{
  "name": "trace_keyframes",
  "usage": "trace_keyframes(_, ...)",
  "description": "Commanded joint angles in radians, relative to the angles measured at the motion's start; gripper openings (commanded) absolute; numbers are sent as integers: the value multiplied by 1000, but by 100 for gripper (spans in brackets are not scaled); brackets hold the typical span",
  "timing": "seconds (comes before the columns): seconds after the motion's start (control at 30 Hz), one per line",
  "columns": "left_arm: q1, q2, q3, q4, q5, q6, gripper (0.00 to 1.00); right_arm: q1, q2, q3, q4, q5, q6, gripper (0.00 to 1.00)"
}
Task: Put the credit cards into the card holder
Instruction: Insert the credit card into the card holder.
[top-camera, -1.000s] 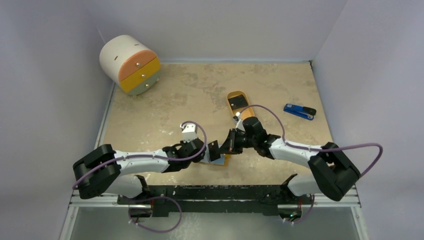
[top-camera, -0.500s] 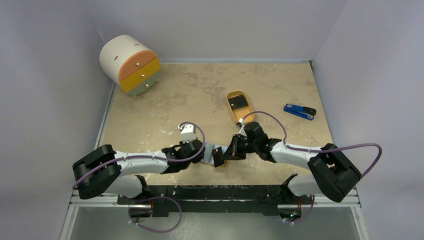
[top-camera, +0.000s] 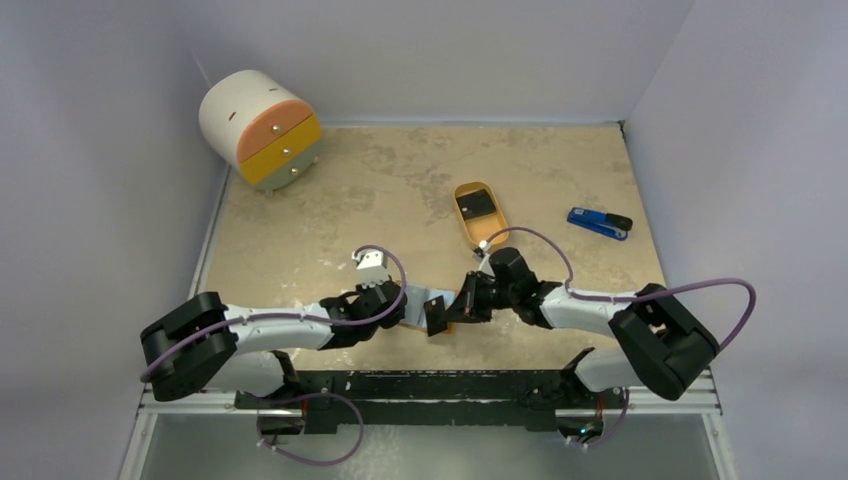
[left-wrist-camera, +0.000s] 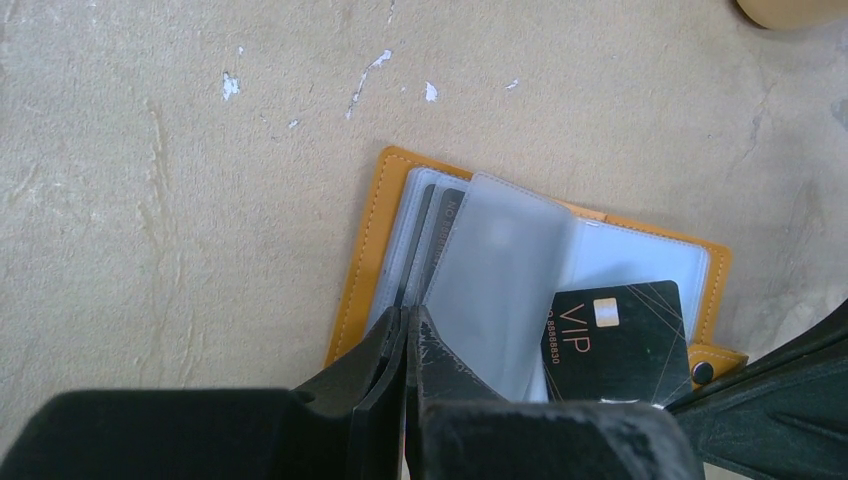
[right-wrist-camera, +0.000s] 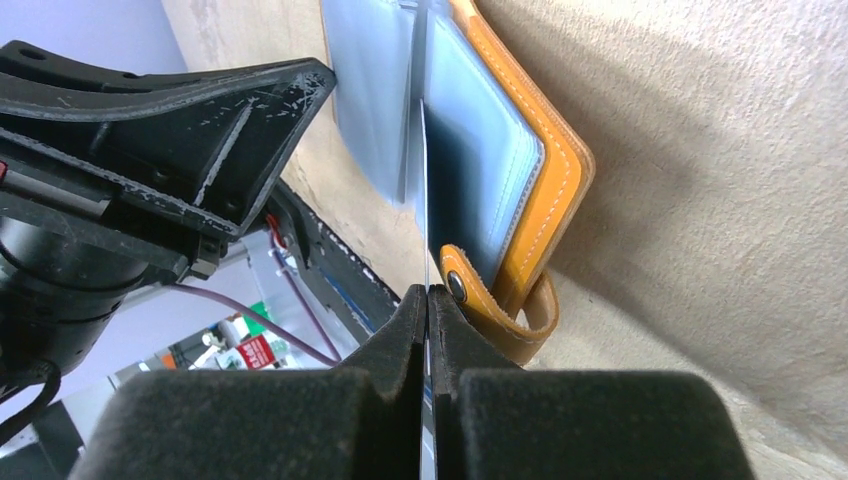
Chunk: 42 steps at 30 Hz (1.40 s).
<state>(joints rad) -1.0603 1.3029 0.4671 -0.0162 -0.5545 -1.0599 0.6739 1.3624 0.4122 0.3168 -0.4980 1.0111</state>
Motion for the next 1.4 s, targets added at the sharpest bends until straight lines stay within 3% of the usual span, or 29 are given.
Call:
trace_keyframes(0.0,3,1,-33,-72,8,-12,0,5,2,-16,119,-27,34,0)
trace_keyframes(0.87,3,-1,-27,-73,7,-14,0,4,-104,-64,44,17,23,0)
trace_keyframes(1.37,3,-2,-21,-79,7,-12,0,4,-49,-20,76,-22,0,0)
